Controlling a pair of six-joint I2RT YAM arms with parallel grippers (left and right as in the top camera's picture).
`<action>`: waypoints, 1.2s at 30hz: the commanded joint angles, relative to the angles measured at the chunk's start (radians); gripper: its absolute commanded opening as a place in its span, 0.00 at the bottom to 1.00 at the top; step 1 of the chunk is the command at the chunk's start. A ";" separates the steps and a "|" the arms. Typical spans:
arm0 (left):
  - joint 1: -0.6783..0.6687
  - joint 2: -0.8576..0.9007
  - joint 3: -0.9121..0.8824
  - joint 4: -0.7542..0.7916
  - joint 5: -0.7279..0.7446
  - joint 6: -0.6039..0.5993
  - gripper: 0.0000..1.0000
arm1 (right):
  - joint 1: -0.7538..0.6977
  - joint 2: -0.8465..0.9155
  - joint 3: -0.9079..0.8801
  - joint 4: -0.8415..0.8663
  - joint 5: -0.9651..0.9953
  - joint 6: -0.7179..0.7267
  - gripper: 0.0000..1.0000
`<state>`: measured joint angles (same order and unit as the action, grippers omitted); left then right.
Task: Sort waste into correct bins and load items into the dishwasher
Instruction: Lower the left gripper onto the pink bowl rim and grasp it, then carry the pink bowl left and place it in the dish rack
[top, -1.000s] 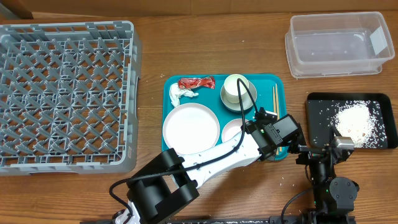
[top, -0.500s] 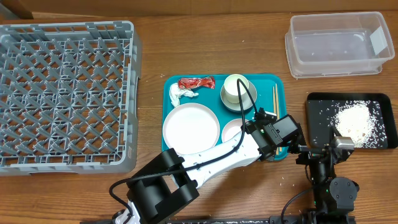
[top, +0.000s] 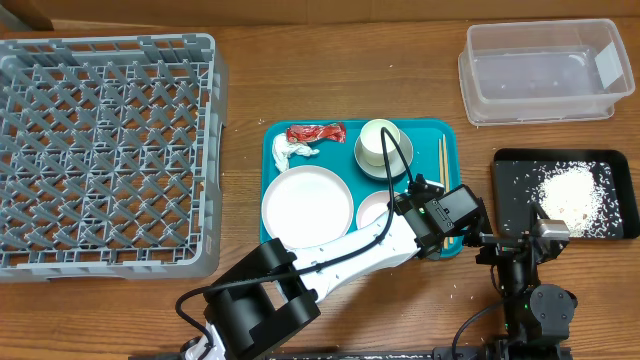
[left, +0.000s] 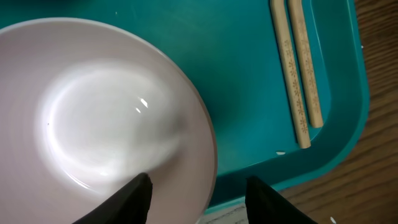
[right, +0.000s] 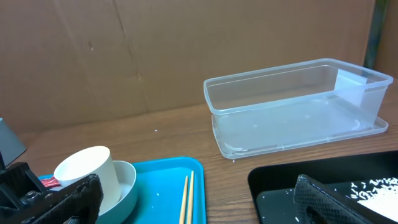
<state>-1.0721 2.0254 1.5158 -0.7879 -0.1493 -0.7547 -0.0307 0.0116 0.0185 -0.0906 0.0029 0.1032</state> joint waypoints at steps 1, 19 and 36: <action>-0.003 0.029 -0.009 -0.001 0.040 0.015 0.51 | 0.003 -0.009 -0.011 0.006 -0.004 -0.006 1.00; 0.008 0.048 -0.005 -0.008 0.035 0.023 0.05 | 0.003 -0.009 -0.011 0.006 -0.004 -0.006 1.00; 0.057 0.027 0.526 -0.430 0.090 0.038 0.04 | 0.003 -0.009 -0.011 0.006 -0.004 -0.006 1.00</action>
<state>-1.0492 2.0670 1.9079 -1.1534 -0.0608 -0.7254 -0.0307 0.0116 0.0185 -0.0906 0.0036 0.1032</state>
